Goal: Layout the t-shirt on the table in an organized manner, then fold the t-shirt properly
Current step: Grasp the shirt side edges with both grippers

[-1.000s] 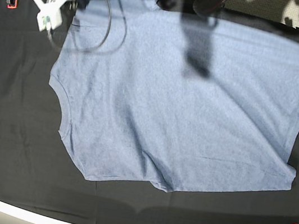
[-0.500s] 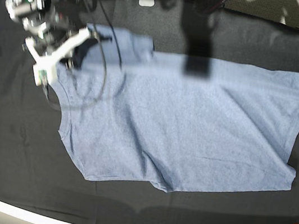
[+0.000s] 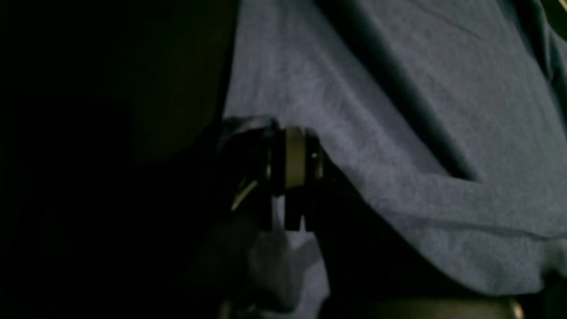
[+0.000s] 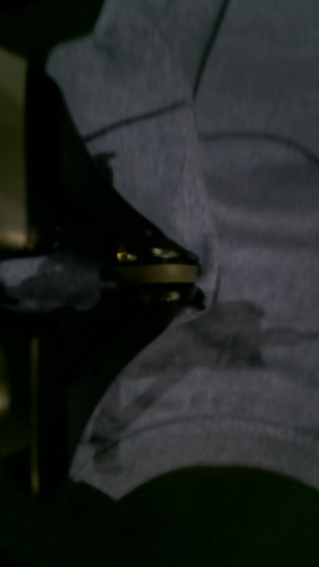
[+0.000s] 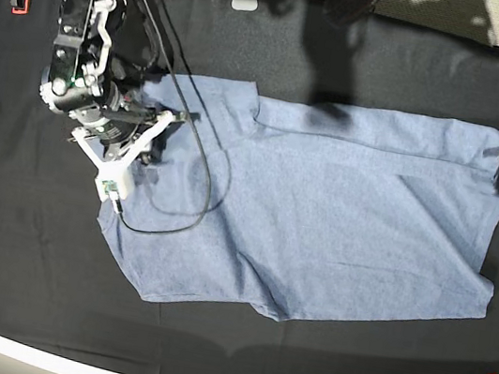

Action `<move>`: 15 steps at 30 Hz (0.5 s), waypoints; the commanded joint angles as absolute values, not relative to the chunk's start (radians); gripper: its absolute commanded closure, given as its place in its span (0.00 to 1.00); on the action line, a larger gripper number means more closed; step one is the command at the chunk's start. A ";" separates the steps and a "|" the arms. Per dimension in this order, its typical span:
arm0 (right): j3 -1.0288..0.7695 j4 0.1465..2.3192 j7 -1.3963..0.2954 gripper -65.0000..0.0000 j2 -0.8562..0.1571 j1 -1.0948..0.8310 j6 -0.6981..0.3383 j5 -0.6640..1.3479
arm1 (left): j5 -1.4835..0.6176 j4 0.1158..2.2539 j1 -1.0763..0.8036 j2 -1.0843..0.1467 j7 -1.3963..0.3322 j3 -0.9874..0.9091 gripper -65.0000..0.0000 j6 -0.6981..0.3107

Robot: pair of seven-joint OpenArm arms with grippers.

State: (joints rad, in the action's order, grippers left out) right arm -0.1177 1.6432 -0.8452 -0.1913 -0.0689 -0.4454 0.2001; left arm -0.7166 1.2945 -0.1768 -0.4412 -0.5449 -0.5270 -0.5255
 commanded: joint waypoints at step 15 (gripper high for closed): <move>-0.151 1.678 -0.907 0.63 -0.319 -0.048 -0.470 0.274 | -0.805 1.307 -0.187 -0.610 -0.722 -0.536 0.57 -0.609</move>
State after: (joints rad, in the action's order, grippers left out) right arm -0.1455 1.6562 -0.9253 -0.3046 -0.0635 -0.4572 0.2684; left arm -0.7906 1.2930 -0.1913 -0.5915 -0.7372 -0.5278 -0.6037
